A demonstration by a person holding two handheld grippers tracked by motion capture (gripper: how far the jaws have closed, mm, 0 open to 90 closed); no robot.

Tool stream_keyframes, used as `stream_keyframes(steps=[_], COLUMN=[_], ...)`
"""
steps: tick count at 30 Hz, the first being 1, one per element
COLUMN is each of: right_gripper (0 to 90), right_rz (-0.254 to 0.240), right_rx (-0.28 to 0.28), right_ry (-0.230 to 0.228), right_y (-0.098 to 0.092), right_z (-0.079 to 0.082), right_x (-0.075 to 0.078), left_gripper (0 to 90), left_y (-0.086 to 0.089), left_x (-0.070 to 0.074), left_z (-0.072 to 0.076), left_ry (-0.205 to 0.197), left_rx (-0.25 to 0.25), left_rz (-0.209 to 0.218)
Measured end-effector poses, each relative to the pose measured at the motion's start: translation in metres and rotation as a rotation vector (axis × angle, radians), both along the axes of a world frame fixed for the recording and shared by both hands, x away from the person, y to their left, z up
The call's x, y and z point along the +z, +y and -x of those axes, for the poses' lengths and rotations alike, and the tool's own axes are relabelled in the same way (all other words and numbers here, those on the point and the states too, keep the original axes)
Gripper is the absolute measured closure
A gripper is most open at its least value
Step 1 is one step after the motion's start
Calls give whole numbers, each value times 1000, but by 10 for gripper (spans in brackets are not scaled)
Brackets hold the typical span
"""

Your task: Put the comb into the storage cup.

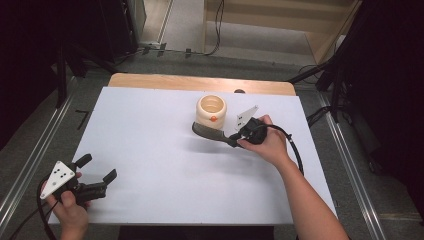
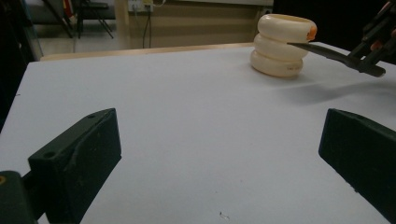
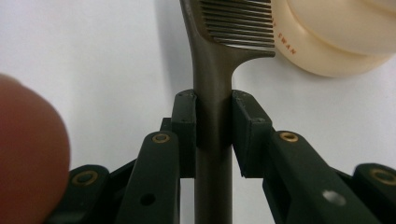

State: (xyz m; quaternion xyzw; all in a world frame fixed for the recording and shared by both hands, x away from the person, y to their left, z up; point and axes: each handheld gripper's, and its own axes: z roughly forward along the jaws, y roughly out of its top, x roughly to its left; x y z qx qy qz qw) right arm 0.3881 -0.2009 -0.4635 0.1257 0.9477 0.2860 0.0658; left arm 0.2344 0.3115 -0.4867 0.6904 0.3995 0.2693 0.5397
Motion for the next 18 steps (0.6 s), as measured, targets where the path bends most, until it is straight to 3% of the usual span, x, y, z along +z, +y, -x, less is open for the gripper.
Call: stream_keyframes(steps=[8, 18], right_gripper=[707, 706], right_rz=[-70, -176], right_rx=[-36, -105], right_ry=[-34, -69], right_y=[-6, -15], right_z=[11, 26], right_x=[7, 14], left_gripper=[0, 0], left_y=[-11, -38], left_x=[8, 23], left_z=[-2, -7], left_ry=[5, 0], left_rx=[-19, -67], left_rz=[-3, 4])
